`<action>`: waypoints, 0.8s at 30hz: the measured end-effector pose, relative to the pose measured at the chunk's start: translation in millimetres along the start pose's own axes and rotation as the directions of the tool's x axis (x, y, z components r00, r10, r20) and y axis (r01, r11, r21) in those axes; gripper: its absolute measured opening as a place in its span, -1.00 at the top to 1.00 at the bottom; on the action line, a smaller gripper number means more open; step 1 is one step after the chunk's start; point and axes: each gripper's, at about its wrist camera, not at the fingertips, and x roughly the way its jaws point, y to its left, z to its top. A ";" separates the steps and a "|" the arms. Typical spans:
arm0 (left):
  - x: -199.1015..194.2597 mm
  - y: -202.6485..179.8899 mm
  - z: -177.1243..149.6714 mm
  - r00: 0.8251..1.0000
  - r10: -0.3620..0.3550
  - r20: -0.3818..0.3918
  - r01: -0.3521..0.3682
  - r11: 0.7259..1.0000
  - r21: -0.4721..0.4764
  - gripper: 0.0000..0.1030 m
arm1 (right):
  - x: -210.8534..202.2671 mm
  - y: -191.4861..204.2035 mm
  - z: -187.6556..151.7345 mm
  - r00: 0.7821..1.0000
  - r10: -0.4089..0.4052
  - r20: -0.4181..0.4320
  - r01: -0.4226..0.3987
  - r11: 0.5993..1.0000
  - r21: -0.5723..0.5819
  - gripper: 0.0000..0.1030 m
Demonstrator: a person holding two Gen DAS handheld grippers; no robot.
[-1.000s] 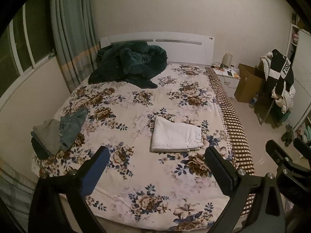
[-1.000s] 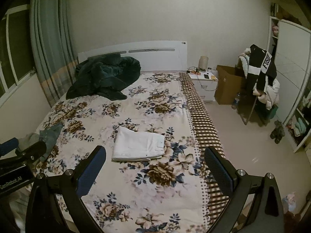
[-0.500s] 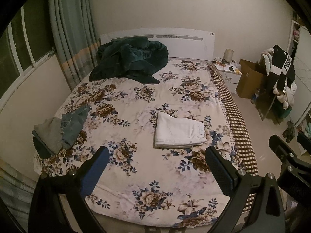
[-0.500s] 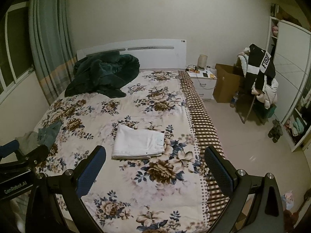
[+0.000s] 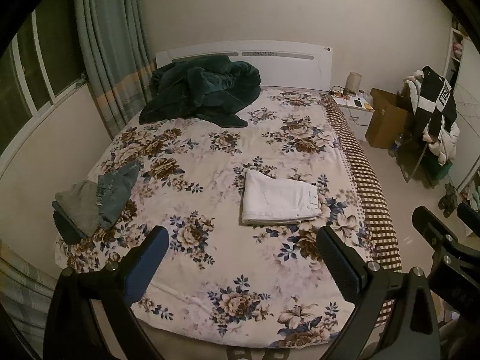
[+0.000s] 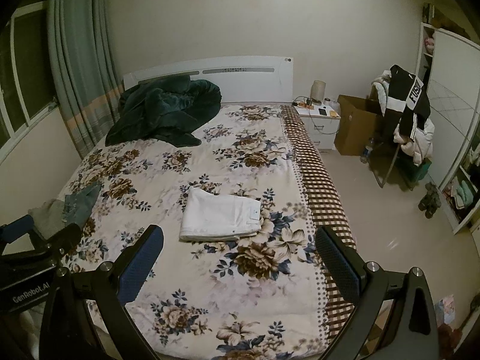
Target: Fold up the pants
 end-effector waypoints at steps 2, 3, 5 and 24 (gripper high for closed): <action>0.8 -0.1 0.3 1.000 0.002 0.000 -0.002 1.000 0.001 -0.95 | -0.2 0.2 -0.5 1.000 0.003 0.002 -0.003 1.000 -0.002 -1.00; 1.2 -0.5 0.4 1.000 0.000 -0.001 0.000 1.000 -0.001 -0.95 | -0.4 0.9 -1.3 1.000 0.003 0.003 -0.003 1.000 -0.004 -1.00; 0.2 -0.1 -0.2 1.000 0.002 -0.001 -0.002 1.000 -0.003 -0.95 | -0.4 1.6 -1.8 1.000 0.004 0.006 -0.004 1.000 -0.006 -1.00; -5.2 6.8 1.4 1.000 0.009 0.014 -0.009 1.000 -0.007 -0.95 | -2.3 4.2 -2.7 1.000 0.011 0.010 -0.011 1.000 -0.008 -1.00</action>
